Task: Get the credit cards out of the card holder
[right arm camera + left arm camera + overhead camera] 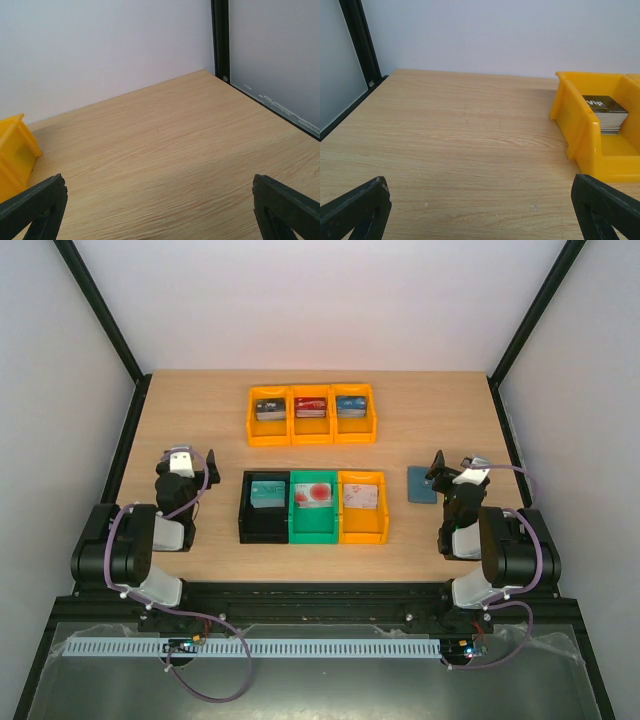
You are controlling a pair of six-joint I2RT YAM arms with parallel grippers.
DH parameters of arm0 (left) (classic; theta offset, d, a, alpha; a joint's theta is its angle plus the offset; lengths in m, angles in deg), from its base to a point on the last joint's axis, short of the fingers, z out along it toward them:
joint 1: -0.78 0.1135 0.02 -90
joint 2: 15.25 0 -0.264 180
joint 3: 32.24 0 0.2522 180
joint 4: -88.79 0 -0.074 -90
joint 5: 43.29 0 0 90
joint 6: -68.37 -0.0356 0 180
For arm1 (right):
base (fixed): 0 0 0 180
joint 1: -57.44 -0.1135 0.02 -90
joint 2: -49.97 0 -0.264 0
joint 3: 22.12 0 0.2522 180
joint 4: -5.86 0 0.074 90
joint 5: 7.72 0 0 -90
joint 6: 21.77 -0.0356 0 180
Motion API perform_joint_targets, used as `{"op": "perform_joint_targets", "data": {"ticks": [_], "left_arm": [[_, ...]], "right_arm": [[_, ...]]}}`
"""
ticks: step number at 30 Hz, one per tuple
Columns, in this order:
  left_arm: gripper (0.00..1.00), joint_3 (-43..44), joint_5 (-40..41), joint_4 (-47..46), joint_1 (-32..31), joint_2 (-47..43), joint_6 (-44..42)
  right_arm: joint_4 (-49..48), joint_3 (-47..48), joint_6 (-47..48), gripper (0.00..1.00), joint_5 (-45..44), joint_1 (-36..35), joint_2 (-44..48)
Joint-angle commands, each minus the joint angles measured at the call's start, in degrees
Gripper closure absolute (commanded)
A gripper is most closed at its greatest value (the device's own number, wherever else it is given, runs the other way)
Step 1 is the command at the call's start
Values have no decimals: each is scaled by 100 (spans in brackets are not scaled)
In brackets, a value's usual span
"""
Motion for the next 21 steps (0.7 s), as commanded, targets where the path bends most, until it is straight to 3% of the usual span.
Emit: {"op": "perform_joint_targets", "data": {"ticks": [1, 8, 11, 13, 16, 21], "left_arm": [[0, 91, 33, -157, -24, 52, -41], [1, 90, 67, -165, -46, 47, -48], [0, 86, -322, -52, -9, -206, -152], [1, 208, -580, 613, -3, -688, -251], [1, 498, -421, 1502, 20, -1508, -42], [0, 1701, -532, 3331, 59, -2332, 842]], "right_arm": [[-74, 99, 81, 1, -108, -37, -40], [72, 200, 116, 2, -192, -82, -76], [265, 257, 66, 1, -357, -81, 122], [1237, 676, 34, 1, -522, -82, 477], [3680, 1973, -501, 1, -1428, 24, 1088], [6462, 3762, -66, 1, -573, 191, 1045]]}}
